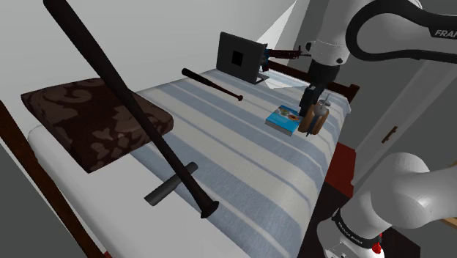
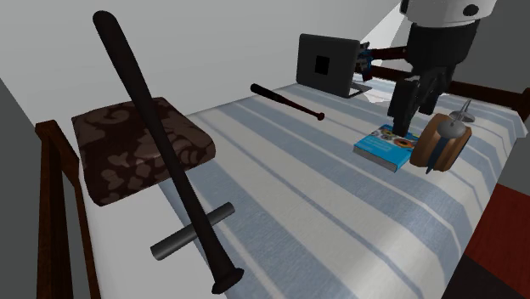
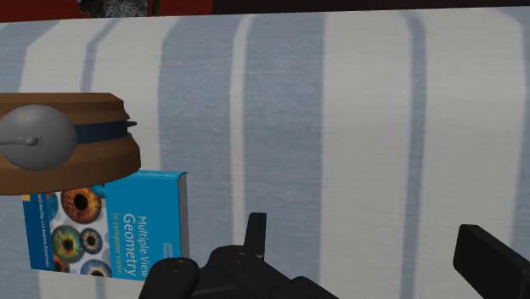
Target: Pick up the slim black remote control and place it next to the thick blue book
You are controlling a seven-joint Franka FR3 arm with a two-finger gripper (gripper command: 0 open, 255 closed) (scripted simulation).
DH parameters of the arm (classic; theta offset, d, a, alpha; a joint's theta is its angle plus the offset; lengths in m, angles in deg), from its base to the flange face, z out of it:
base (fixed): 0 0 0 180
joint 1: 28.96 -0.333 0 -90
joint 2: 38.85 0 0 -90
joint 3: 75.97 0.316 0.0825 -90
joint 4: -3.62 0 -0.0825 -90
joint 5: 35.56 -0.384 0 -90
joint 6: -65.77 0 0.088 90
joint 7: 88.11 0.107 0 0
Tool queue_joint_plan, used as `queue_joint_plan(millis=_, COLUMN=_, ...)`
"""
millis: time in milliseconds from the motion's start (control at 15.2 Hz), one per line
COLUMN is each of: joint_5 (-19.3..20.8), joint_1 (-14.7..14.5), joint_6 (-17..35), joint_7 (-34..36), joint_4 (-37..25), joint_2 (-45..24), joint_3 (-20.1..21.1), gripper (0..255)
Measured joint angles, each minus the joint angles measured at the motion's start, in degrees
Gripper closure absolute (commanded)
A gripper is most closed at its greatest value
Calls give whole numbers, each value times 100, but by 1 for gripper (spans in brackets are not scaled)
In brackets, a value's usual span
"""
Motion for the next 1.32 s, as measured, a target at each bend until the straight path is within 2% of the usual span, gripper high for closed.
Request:
queue_joint_plan(millis=198, joint_5=-155, joint_1=11, joint_6=55, joint_7=352, joint_4=123, joint_2=49, joint_3=164, gripper=0)
queue_joint_plan(millis=660, joint_5=-1094, joint_1=51, joint_6=473, joint_7=2422, joint_4=609, joint_2=95, joint_3=1161, gripper=0)
queue_joint_plan(millis=1122, joint_5=-1949, joint_1=243, joint_6=1306, joint_7=4623, joint_4=511, joint_2=-685, joint_3=2372, gripper=0)
queue_joint_plan(millis=1320, joint_5=-2124, joint_1=455, joint_6=1693, joint_7=5504, joint_4=328, joint_2=-1156, joint_3=2833, gripper=0)
